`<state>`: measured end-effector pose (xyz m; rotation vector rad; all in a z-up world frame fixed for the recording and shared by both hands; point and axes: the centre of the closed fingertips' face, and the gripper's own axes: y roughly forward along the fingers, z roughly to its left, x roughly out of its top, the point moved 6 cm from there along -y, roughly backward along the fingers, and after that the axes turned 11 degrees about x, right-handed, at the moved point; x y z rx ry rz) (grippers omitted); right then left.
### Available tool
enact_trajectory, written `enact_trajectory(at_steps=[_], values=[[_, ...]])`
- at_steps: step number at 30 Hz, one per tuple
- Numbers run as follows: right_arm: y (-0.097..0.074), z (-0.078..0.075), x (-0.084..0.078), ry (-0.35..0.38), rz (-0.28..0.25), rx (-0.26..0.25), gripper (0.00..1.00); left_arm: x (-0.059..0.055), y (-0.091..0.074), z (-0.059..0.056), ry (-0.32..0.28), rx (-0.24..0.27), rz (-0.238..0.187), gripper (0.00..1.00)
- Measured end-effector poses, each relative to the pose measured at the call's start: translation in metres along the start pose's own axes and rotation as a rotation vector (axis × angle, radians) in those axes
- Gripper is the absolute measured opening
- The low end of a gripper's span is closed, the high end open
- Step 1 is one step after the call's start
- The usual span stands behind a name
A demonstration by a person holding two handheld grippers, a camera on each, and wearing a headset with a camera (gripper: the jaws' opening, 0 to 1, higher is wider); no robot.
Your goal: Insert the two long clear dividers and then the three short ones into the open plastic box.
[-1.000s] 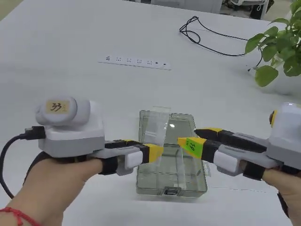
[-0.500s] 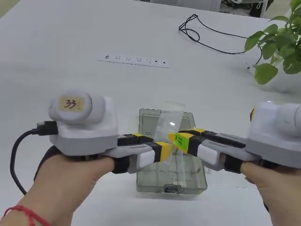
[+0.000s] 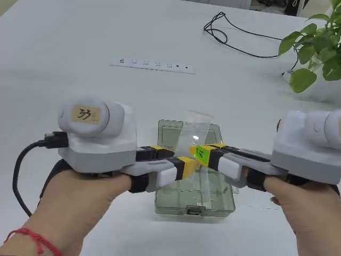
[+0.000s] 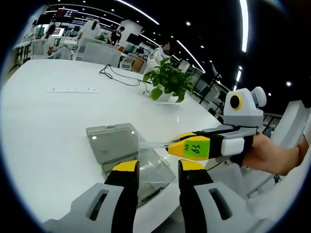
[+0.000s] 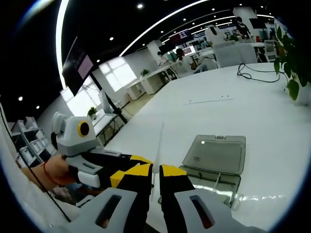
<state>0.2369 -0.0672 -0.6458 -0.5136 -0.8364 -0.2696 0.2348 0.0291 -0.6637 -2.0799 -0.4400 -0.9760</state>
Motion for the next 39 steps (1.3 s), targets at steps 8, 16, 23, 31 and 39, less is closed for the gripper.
enact_trajectory(at_steps=[8,16,23,31,39], values=[[0.001,0.0,0.002,0.021,-0.007,-0.02,0.06,-0.003,0.002,-0.001,0.017,-0.007,0.009,0.31],[0.005,0.001,0.004,0.023,0.001,-0.023,0.06,-0.007,0.002,-0.003,0.036,-0.025,0.017,0.35],[0.006,-0.002,0.012,0.01,0.014,-0.043,0.07,-0.009,-0.004,0.004,0.105,-0.054,0.011,0.45],[0.007,-0.01,0.016,0.056,0.042,-0.094,0.07,-0.019,-0.015,0.021,0.231,-0.088,0.005,0.58],[0.009,-0.021,0.017,0.089,0.128,-0.194,0.07,-0.035,-0.02,0.036,0.364,-0.131,0.005,0.8]])
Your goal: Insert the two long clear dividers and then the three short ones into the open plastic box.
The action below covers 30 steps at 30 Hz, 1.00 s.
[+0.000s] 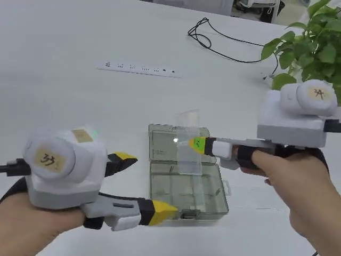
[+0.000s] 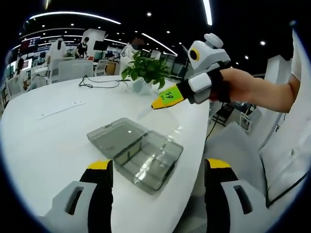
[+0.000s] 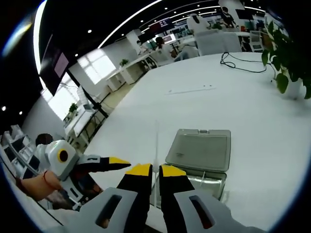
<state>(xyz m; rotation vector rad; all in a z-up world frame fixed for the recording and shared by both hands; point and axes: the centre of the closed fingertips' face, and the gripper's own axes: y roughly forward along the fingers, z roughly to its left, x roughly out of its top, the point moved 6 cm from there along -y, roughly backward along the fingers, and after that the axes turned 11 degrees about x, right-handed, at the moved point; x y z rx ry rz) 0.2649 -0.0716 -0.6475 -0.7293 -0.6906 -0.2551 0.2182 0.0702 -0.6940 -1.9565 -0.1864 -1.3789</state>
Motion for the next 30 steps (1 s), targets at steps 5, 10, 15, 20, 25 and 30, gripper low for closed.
enact_trajectory(at_steps=[5,10,15,20,25,30], values=[[0.001,-0.006,-0.002,0.033,0.073,-0.07,0.07,-0.005,-0.001,0.004,0.056,-0.021,-0.006,0.92],[0.007,-0.01,-0.006,0.087,0.127,-0.109,0.07,-0.011,0.0,0.006,0.111,-0.045,0.003,1.0],[0.015,-0.022,-0.014,0.163,0.194,-0.151,0.06,-0.016,0.0,0.007,0.127,-0.063,0.004,1.0],[0.023,-0.028,-0.027,0.245,0.232,-0.165,0.06,-0.02,-0.001,0.007,0.121,-0.084,-0.001,1.0],[0.03,-0.031,-0.041,0.292,0.261,-0.175,0.06,-0.023,0.0,0.008,0.111,-0.103,-0.008,1.0],[0.036,-0.037,-0.05,0.309,0.29,-0.194,0.06,-0.025,0.002,0.008,0.109,-0.119,-0.012,0.99]])
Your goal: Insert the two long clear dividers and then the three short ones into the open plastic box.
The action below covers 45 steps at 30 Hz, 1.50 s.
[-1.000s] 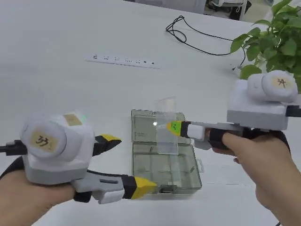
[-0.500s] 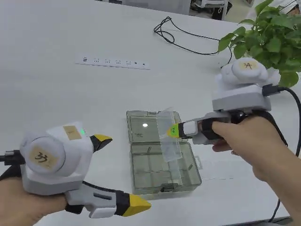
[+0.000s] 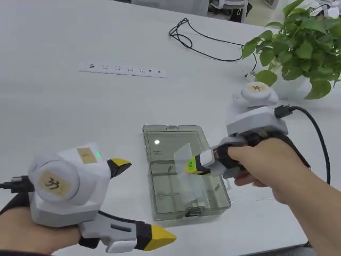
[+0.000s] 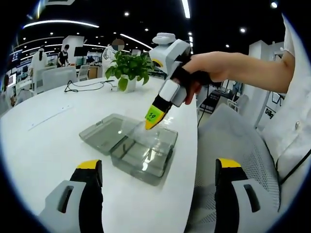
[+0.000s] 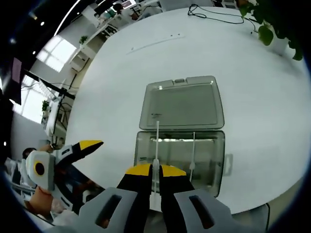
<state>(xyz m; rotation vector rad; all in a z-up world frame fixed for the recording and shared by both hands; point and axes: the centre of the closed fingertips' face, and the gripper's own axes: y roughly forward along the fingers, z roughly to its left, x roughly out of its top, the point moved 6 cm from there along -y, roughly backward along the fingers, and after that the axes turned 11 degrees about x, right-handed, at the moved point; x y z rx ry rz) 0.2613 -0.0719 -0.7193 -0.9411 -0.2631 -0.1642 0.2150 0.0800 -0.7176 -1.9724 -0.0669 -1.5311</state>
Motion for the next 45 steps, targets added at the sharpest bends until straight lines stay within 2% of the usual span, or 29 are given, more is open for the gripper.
enact_trajectory(at_steps=[10,17,19,27,39,45], values=[[0.009,-0.005,-0.005,0.0,0.027,-0.032,0.06,0.0,0.003,0.002,-0.015,-0.007,-0.007,0.97],[0.014,-0.004,-0.011,-0.002,0.048,-0.025,0.06,0.0,0.004,0.002,-0.027,-0.002,-0.01,0.97],[0.013,-0.002,-0.01,-0.019,0.05,-0.033,0.06,-0.001,0.004,0.002,-0.031,-0.002,-0.01,0.96],[0.014,-0.007,-0.006,0.006,0.078,-0.038,0.06,0.0,0.005,0.004,-0.042,0.001,-0.016,0.96],[0.02,-0.008,-0.008,0.003,0.083,-0.043,0.06,-0.001,0.006,0.005,-0.05,0.003,-0.015,0.95],[0.025,-0.01,-0.006,-0.022,0.079,-0.051,0.06,-0.001,0.006,0.005,-0.056,0.005,-0.015,0.95]])
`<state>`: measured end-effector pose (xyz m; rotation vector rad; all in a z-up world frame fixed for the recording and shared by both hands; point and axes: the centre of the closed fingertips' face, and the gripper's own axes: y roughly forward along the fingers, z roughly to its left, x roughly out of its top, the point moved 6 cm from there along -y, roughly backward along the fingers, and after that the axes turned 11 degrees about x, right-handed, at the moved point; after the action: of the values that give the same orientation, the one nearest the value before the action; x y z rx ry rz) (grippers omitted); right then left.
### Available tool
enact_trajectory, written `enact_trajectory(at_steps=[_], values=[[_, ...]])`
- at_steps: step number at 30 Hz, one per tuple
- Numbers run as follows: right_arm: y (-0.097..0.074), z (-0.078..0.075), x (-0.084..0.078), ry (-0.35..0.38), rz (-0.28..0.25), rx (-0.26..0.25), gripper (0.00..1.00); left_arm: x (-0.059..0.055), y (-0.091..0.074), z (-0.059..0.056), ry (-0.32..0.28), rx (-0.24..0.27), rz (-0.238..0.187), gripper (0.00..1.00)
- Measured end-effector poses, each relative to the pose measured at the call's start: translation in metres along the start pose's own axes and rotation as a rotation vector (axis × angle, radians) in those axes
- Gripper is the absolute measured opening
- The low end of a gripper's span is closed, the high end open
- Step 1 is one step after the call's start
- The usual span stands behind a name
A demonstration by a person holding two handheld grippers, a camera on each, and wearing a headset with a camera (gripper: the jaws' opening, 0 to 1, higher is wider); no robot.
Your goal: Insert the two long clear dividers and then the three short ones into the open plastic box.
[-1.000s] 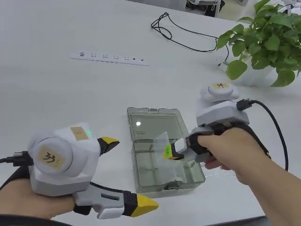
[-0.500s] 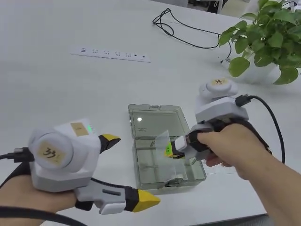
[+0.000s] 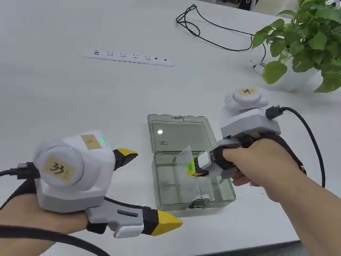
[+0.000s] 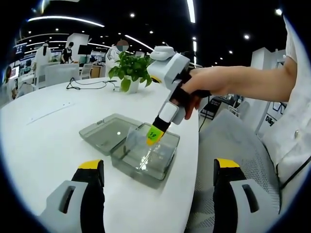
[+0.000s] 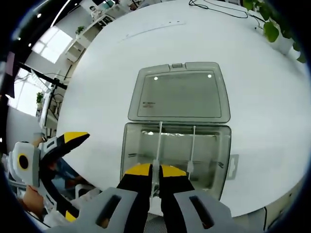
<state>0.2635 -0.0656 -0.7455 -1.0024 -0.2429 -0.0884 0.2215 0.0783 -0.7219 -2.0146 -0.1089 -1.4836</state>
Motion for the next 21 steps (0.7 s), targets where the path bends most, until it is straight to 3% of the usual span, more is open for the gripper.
enact_trajectory(at_steps=[10,21], values=[[0.0,0.01,-0.005,-0.068,0.005,-0.021,0.07,-0.001,0.0,-0.001,0.001,0.002,0.005,0.95],[0.009,0.007,-0.004,-0.138,0.004,-0.009,0.08,-0.001,0.001,-0.001,0.005,0.0,0.015,0.95]])
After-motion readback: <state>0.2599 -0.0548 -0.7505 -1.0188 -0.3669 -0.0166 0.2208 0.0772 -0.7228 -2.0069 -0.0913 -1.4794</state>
